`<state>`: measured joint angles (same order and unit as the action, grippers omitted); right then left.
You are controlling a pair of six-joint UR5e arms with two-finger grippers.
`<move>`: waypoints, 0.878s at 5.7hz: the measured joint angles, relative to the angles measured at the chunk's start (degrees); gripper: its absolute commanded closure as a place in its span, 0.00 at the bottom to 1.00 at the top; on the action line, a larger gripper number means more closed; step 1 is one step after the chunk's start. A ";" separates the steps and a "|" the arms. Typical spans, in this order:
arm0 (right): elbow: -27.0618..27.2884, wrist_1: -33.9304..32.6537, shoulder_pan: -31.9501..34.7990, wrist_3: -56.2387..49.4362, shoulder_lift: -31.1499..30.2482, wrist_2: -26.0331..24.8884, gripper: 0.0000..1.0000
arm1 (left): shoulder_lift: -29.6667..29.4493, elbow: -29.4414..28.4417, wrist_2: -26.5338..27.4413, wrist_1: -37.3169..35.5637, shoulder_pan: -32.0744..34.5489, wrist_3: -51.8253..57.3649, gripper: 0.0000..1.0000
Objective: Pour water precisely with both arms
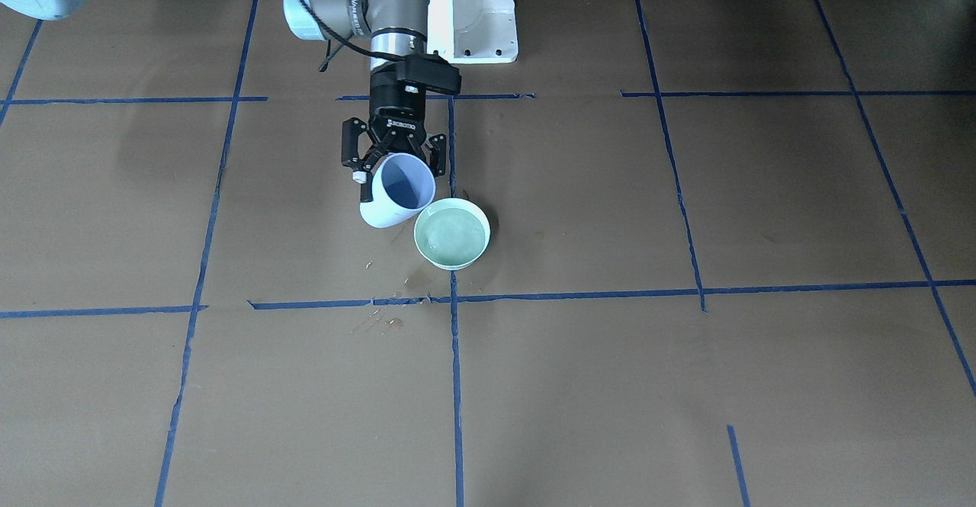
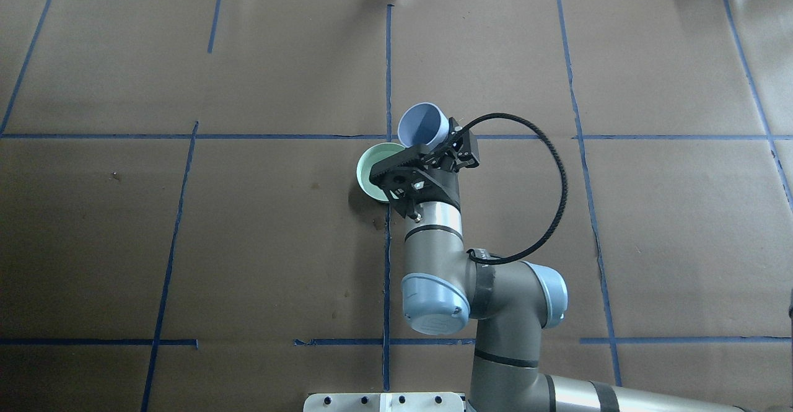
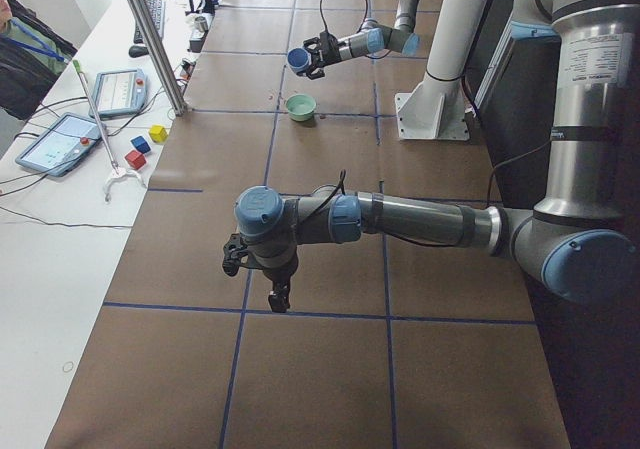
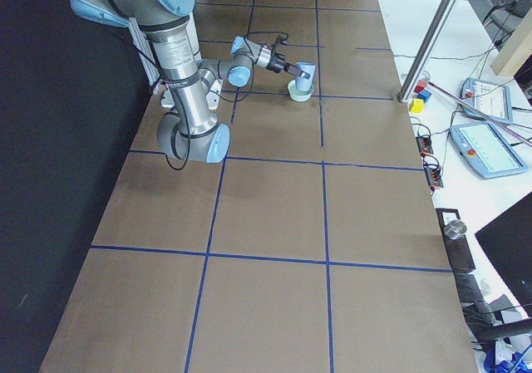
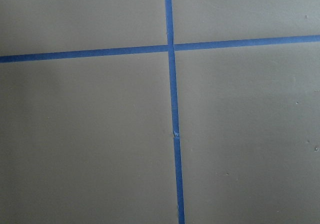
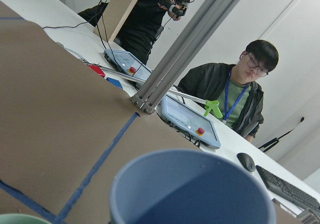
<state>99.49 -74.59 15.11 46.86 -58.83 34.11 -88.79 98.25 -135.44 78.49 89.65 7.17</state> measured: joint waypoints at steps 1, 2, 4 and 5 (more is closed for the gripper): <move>4.34 0.14 0.88 4.42 -3.63 1.92 1.00 | 0.08 0.31 -0.03 0.00 0.02 -0.03 0.00; 8.65 0.20 1.44 8.10 -8.23 2.99 1.00 | 0.18 0.48 -0.04 0.03 0.06 0.01 0.00; 15.29 7.94 1.87 11.28 -21.52 3.47 1.00 | 0.27 0.77 -0.07 0.08 0.08 0.12 0.00; 15.64 17.28 1.97 11.80 -29.38 3.50 1.00 | 0.28 1.00 -0.06 0.09 0.08 0.10 0.00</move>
<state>115.13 -57.31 17.09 58.66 -88.21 37.61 -88.51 99.25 -135.50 78.57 89.73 7.27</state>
